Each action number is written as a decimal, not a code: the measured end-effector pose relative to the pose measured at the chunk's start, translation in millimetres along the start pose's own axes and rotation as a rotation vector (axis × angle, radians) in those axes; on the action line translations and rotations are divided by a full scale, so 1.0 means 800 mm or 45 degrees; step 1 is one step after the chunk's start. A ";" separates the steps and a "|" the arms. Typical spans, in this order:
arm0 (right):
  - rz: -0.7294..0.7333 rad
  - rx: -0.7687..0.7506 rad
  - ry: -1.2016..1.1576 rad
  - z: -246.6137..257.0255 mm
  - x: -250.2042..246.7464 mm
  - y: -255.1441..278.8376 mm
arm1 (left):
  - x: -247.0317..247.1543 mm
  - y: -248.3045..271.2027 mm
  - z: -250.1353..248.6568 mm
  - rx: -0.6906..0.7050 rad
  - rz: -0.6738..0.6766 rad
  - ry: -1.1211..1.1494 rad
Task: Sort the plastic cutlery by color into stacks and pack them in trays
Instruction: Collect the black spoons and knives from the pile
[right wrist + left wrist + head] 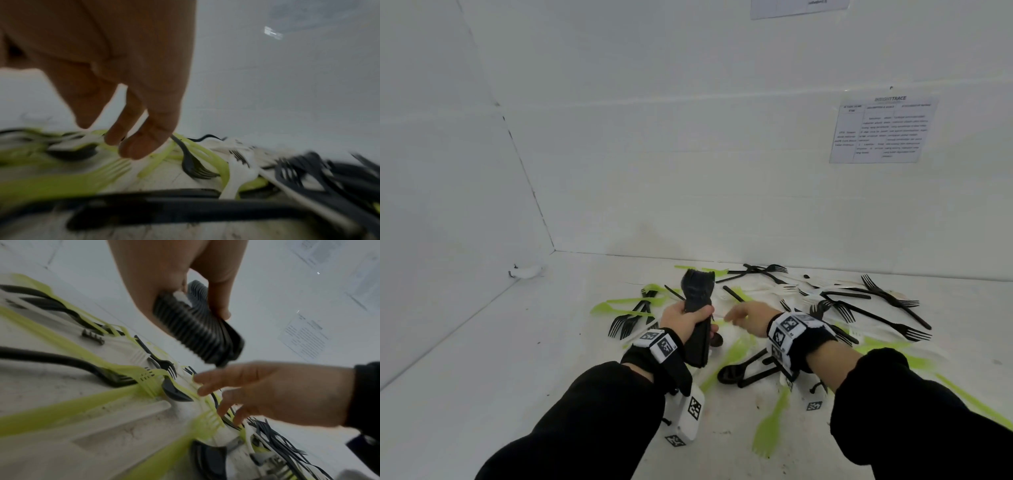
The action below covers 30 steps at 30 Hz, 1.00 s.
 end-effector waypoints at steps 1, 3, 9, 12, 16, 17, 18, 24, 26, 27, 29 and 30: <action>0.147 -0.011 0.135 0.001 0.012 0.002 | -0.006 -0.003 0.000 0.006 -0.028 -0.001; 0.367 -0.017 0.341 0.005 0.033 0.003 | -0.017 -0.006 -0.001 -0.001 -0.056 0.013; 0.226 -0.001 0.494 0.024 0.032 0.002 | -0.033 -0.008 0.001 0.014 -0.089 -0.017; 0.297 0.055 0.644 0.018 0.022 -0.001 | -0.036 -0.003 0.000 0.009 -0.083 0.006; 0.490 0.027 0.862 -0.003 0.023 0.008 | -0.039 -0.003 0.002 -0.004 -0.057 -0.008; 0.475 -0.013 0.836 -0.006 0.024 0.010 | -0.041 -0.004 0.003 -0.003 -0.061 -0.015; 0.452 -0.033 0.776 -0.008 0.025 0.011 | -0.042 -0.006 0.004 -0.002 -0.063 -0.019; 0.137 -0.265 0.748 0.000 0.004 -0.004 | -0.045 -0.010 0.005 -0.001 -0.067 0.041; 0.097 -0.387 0.826 0.011 0.003 -0.009 | -0.043 -0.010 0.003 -0.002 -0.064 0.063; 0.107 -0.434 0.849 0.015 0.007 -0.011 | -0.042 -0.010 0.002 -0.005 -0.057 0.076; 0.179 -0.464 0.876 0.022 0.019 -0.016 | -0.038 -0.012 -0.001 -0.001 -0.038 0.082; 0.226 -0.450 0.895 0.026 0.027 -0.019 | -0.036 -0.014 -0.002 0.002 -0.032 0.075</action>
Point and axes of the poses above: each hand's wrist, its own y-axis away from the middle knuckle, its own x-axis out of the palm, z = x × y, the point moved 2 cm from there along -y, towards the middle knuckle, and after that the axes turned 5 degrees about -y, right-handed, at the moved point
